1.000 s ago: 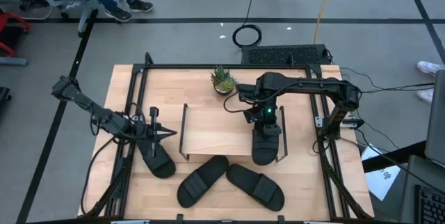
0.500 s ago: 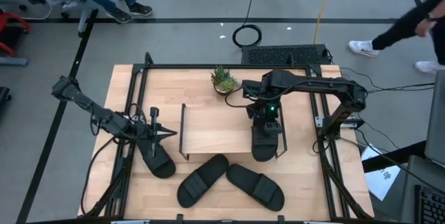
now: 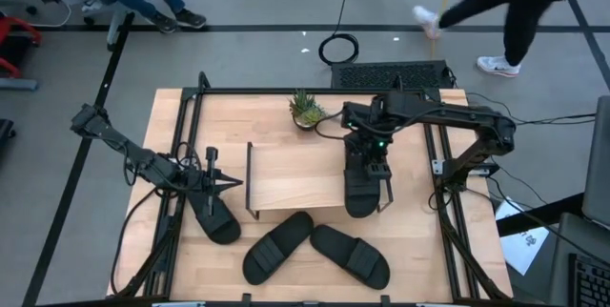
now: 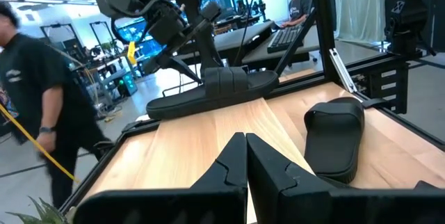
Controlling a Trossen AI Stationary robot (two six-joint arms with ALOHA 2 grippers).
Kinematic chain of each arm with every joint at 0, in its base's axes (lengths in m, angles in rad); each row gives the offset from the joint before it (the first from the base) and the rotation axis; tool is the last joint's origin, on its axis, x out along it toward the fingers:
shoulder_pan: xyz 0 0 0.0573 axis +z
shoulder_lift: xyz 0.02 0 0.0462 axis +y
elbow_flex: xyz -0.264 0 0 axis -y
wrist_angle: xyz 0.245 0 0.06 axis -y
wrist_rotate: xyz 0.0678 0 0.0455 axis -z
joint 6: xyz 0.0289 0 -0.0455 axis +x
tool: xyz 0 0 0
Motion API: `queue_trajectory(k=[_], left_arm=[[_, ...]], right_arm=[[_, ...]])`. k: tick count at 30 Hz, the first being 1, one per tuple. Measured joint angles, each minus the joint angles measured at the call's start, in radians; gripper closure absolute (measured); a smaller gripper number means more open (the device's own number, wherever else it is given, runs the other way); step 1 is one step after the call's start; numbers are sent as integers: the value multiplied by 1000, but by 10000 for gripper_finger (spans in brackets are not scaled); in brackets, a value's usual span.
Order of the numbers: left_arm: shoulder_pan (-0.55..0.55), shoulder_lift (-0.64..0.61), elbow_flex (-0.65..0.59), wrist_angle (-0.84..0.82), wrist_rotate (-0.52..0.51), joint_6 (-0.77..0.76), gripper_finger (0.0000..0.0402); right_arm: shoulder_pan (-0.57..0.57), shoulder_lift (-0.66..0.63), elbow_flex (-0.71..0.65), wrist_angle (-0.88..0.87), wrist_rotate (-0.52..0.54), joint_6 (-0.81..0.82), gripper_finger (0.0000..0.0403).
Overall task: Pick and place slides into the shelf
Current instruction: Adjust the shelf
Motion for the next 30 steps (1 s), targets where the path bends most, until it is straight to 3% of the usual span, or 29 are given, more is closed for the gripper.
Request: queue_trajectory(k=[3,5,10,14,21,30], left_arm=[[0,0,0,0,0,0,399],[0,0,0,-1,0,0,399],[0,0,0,-6,0,0,399],[0,0,0,-15,0,1,399],[0,0,0,-15,0,5,399],[0,0,0,-15,0,6,399]], right_arm=[[1,-25,0,19,13,0,156],[1,-52,0,30,76,0,156],[1,-144,0,70,378,-41,173],[0,-243,-18,191,584,-42,228],[-32,-396,-177,317,629,-72,388],[-215,-391,-328,371,644,-101,402]])
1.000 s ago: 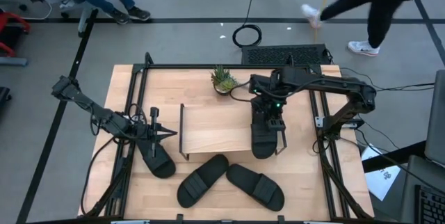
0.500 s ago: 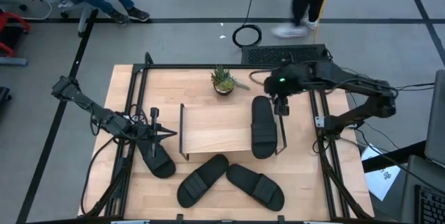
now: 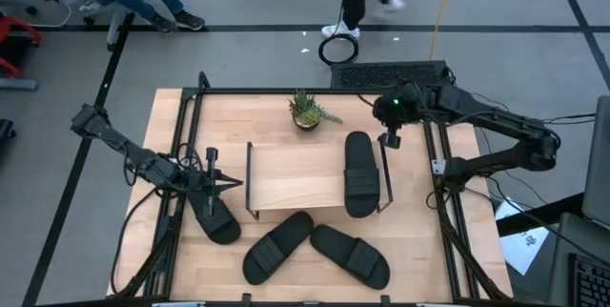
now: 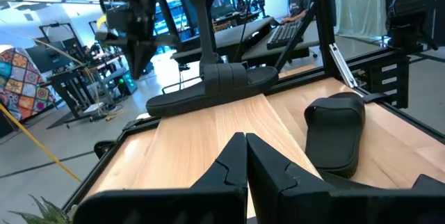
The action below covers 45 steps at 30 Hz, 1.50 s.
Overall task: Pick and place slides into the shelf
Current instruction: Adjust the shelf
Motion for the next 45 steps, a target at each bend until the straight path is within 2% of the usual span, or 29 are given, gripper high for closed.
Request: queue_trajectory(k=[5,7,12,18,22,29,34,42,45], left_arm=[[0,0,0,-4,0,-7,399],[0,0,0,-17,0,-9,399],[0,0,0,-36,0,-11,399],[0,0,0,-39,0,-14,398],[0,0,0,-39,0,-19,399],[0,0,0,-39,0,-29,399],[0,0,0,-39,0,-29,398],[0,0,0,-39,0,-33,398],[0,0,0,-39,0,-35,398]], right_arm=[[-91,5,-30,1,-151,-79,402],[-114,5,-33,4,-182,-103,403],[-157,7,-33,3,-351,-171,403],[-158,55,-33,-40,-347,-189,403],[-157,94,-33,-38,-291,-182,403],[-157,112,-33,-93,-299,-210,403],[-157,107,-33,-143,-384,-241,403],[-155,107,-33,-143,-406,-237,403],[-155,107,-33,-153,-449,-236,403]])
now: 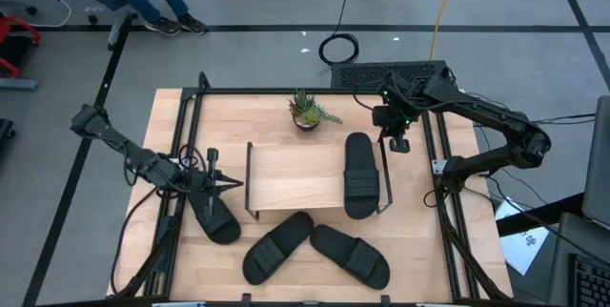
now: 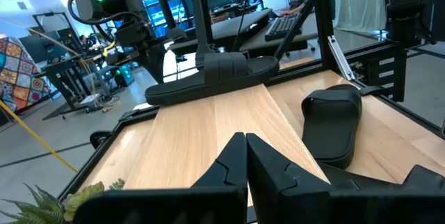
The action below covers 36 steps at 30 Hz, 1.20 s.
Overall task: Pick and place slides into the shelf
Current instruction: Adjust the shelf, then put the black sandal on the shelf
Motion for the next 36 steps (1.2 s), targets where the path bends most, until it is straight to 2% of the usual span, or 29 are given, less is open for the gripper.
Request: queue_trajectory(k=[5,8,12,17,21,25,28,30,33,36], left_arm=[[0,0,0,0,0,-1,399],[0,0,0,0,0,-1,398],[0,0,0,1,0,-1,398],[0,0,0,2,0,-1,398],[0,0,0,2,0,0,399],[0,0,0,0,0,3,399],[0,0,0,0,0,9,399],[0,0,0,1,0,17,398],[0,0,0,2,0,18,399],[0,0,0,2,0,18,398]], right_arm=[[28,0,0,7,-1,8,403],[35,-2,0,47,87,55,403],[32,-46,0,104,105,57,403],[33,-180,9,181,89,38,403],[32,-336,10,223,-13,57,403],[34,-475,-14,240,-61,147,403],[34,-559,-88,262,-71,224,403],[34,-619,-177,308,-123,285,403],[44,-715,-337,481,-207,403,403],[83,-806,-489,692,-215,497,403]])
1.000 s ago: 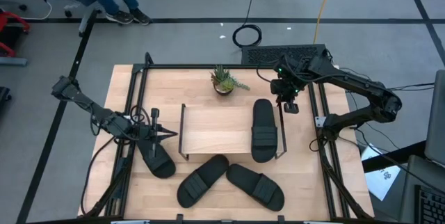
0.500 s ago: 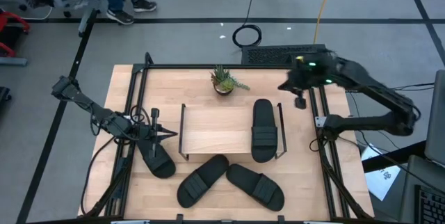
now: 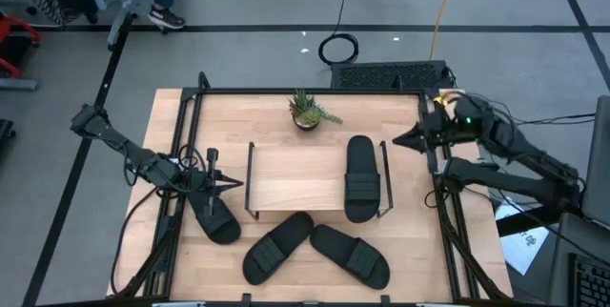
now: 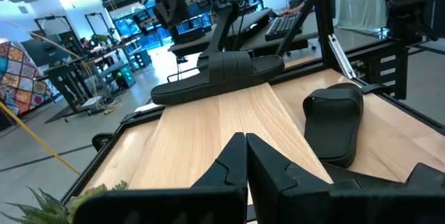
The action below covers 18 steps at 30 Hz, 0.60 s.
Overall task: Pick and place slides into the shelf
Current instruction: Put the black sandal on the shelf
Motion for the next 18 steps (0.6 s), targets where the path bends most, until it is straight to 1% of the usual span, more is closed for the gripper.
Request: queue_trajectory(k=[3,7,9,13,18], left_arm=[[0,0,0,0,0,-2,398],[0,0,0,0,0,-6,399],[0,0,0,1,0,-4,399],[0,0,0,0,-1,10,399],[0,0,0,0,-1,10,398]], right_arm=[[54,-66,-122,203,-2,66,403],[137,-105,-235,375,20,129,403],[184,-104,-272,395,67,138,403],[292,-100,-302,395,162,125,403],[421,-109,-324,396,278,17,403]])
